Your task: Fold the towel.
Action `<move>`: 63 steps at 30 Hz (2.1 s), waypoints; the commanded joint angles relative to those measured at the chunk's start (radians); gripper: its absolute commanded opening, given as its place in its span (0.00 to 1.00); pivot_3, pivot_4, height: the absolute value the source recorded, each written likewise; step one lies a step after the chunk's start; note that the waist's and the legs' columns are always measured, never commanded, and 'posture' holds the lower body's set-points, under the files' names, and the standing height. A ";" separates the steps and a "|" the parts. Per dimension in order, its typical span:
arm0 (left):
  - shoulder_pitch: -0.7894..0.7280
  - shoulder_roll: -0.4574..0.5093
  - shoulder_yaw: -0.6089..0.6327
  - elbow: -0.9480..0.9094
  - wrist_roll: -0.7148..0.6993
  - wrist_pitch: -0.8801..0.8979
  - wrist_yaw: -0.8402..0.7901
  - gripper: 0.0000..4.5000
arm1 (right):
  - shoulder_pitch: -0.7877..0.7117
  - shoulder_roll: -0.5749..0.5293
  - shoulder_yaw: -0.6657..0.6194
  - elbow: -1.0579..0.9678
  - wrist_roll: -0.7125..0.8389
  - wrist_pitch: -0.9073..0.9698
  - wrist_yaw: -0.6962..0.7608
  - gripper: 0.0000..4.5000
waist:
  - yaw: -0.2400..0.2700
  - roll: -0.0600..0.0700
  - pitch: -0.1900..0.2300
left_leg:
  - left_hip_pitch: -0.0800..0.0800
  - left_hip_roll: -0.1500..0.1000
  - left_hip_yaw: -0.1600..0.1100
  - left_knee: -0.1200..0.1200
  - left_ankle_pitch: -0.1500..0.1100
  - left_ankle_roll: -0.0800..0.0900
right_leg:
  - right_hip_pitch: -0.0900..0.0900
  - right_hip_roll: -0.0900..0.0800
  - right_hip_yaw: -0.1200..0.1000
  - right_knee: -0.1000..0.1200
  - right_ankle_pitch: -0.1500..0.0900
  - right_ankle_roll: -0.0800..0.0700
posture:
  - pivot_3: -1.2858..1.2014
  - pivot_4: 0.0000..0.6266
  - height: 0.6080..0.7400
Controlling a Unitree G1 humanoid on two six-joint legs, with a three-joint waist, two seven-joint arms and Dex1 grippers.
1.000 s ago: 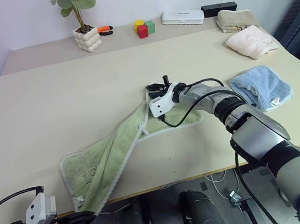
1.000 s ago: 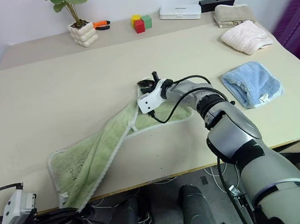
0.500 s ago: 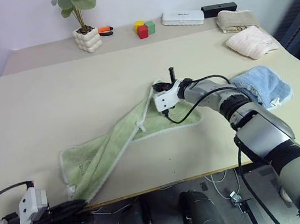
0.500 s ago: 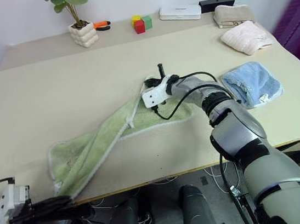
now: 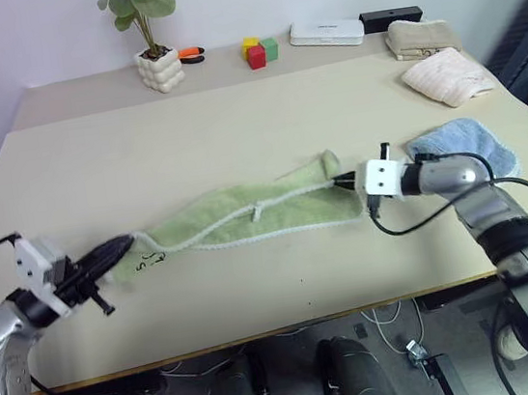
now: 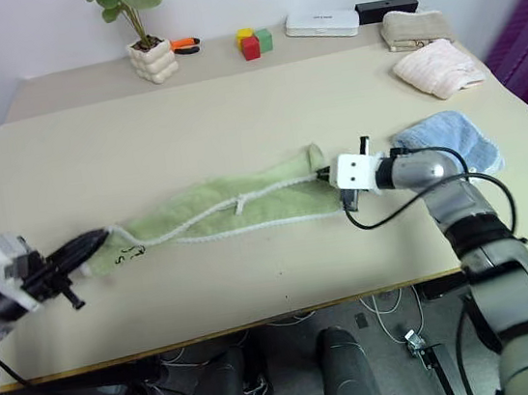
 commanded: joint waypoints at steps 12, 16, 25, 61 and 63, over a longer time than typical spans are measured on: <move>-0.591 -0.113 -0.119 0.227 0.066 0.084 0.336 0.00 | -0.182 0.030 -0.169 -0.090 -0.013 0.231 -0.198 0.01 | 0.035 -0.003 0.000 | -0.001 -0.002 -0.005 0.005 0.000 0.001 | 0.004 0.001 -0.004 0.000 0.000 0.000 | 0.52 0.24 1.00; -0.822 -0.137 -0.163 0.550 0.210 -0.091 0.426 0.00 | -0.404 0.092 -0.105 0.203 -0.195 0.112 -0.434 0.01 | 0.033 -0.003 0.000 | -0.002 -0.002 -0.003 0.009 0.000 0.001 | 0.005 0.002 -0.005 0.001 0.000 0.000 | 0.52 0.24 1.00; -1.332 -0.061 -0.208 1.155 0.396 -0.461 0.513 0.00 | -0.777 0.136 0.037 0.633 -0.461 -0.045 -0.829 0.01 | 0.029 -0.008 0.005 | -0.012 -0.002 0.002 0.006 0.000 0.001 | -0.005 0.001 -0.004 0.001 0.000 0.001 | 0.52 0.24 1.00; -0.255 0.271 -0.120 0.422 0.071 -0.090 -0.537 0.00 | 0.395 -0.423 -0.237 -0.670 0.172 0.418 0.254 0.01 | 0.015 -0.009 0.005 | -0.004 0.003 0.003 0.012 -0.010 0.012 | -0.001 -0.005 -0.004 0.001 -0.004 0.000 | 0.52 0.24 1.00; -0.237 0.263 -0.106 0.380 0.053 -0.068 -0.510 0.00 | 0.412 -0.428 -0.243 -0.665 0.174 0.407 0.270 0.01 | 0.019 -0.009 0.005 | -0.004 0.002 0.003 0.012 -0.010 0.012 | -0.002 -0.006 -0.005 0.001 -0.005 0.000 | 0.52 0.24 1.00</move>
